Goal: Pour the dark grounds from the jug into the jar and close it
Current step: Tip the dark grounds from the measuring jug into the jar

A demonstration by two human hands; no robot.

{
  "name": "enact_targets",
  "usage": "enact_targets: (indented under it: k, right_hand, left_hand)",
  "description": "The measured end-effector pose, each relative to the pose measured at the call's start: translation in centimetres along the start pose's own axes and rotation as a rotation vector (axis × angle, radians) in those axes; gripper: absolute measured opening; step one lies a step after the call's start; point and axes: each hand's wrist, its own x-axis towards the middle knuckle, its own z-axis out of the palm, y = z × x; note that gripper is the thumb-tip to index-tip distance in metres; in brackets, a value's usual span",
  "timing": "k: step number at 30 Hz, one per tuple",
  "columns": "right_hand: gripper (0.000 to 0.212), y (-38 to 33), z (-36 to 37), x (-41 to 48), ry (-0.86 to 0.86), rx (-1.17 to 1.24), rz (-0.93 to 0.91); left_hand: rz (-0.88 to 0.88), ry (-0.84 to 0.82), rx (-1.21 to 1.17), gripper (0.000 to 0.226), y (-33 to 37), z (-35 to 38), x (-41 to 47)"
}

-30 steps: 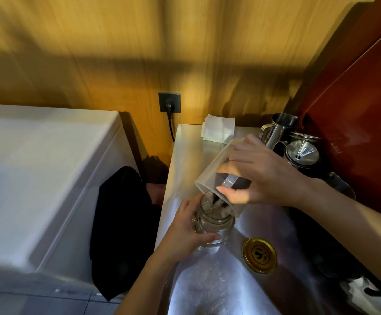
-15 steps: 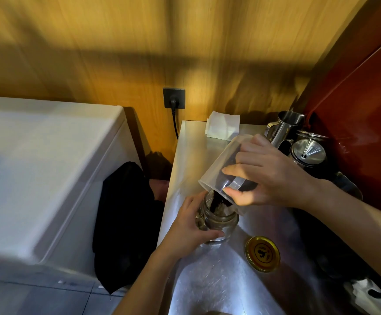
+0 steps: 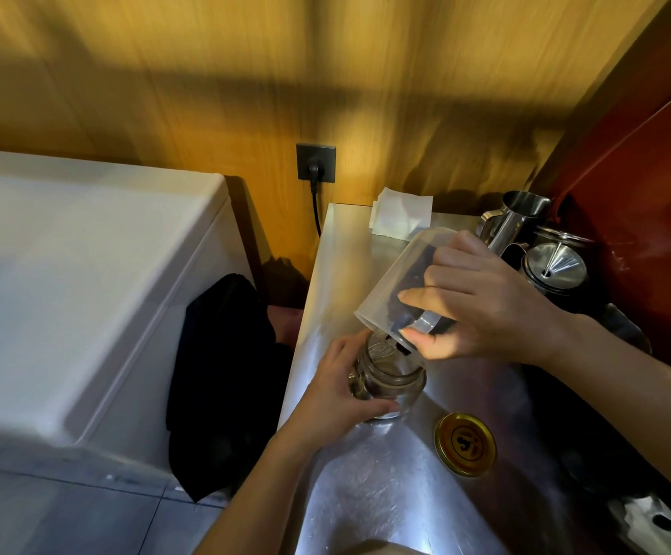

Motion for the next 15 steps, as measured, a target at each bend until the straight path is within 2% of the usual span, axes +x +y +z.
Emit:
enact_targets:
  k: [15]
  right_hand:
    - [0.029, 0.11, -0.18, 0.06, -0.011, -0.015, -0.034]
  left_hand:
    - [-0.009, 0.013, 0.003, 0.082, -0.29, 0.32, 0.01]
